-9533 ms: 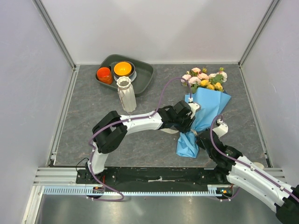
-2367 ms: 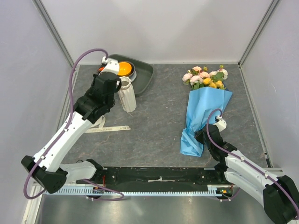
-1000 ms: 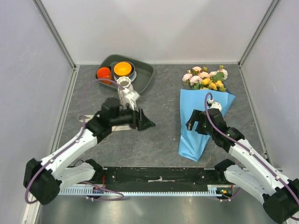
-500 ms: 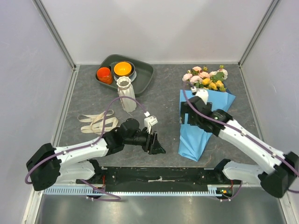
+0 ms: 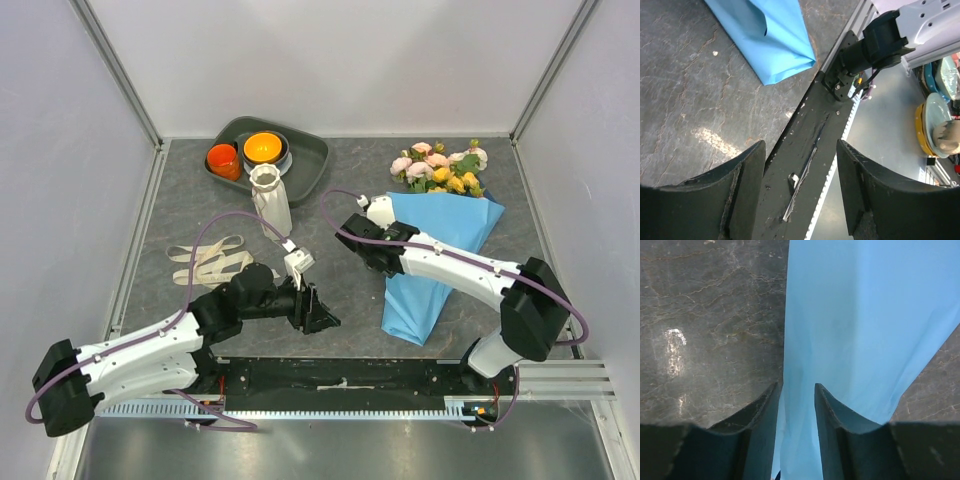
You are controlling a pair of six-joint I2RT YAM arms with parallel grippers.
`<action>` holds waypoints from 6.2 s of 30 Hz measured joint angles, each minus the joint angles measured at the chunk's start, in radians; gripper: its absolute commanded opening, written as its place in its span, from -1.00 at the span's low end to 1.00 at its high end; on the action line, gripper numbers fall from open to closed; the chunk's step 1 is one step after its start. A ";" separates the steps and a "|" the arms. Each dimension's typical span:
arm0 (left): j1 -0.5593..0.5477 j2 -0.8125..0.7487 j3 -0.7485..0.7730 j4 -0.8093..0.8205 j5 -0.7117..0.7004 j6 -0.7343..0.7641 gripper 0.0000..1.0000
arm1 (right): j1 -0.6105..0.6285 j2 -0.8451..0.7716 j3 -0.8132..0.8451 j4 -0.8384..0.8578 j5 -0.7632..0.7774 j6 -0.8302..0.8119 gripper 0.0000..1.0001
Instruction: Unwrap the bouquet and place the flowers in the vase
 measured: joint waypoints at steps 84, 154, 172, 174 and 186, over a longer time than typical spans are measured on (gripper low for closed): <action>-0.203 0.164 0.253 -0.077 -0.186 0.061 0.46 | -0.259 -0.969 -0.680 0.089 -0.145 0.400 0.96; -0.161 0.296 0.315 -0.178 -0.171 0.093 0.64 | -0.663 -0.880 -0.701 0.243 -1.199 0.007 0.88; -0.140 0.442 0.341 -0.110 -0.104 0.104 0.61 | -0.595 -1.177 -0.610 -0.281 -1.322 -0.048 0.59; -0.139 0.451 0.341 -0.108 -0.095 0.104 0.61 | -0.595 -1.197 -0.629 -0.299 -1.329 -0.052 0.54; -0.139 0.368 0.341 -0.113 -0.090 0.104 0.61 | -0.594 -0.948 -0.626 -0.240 -1.221 -0.045 0.35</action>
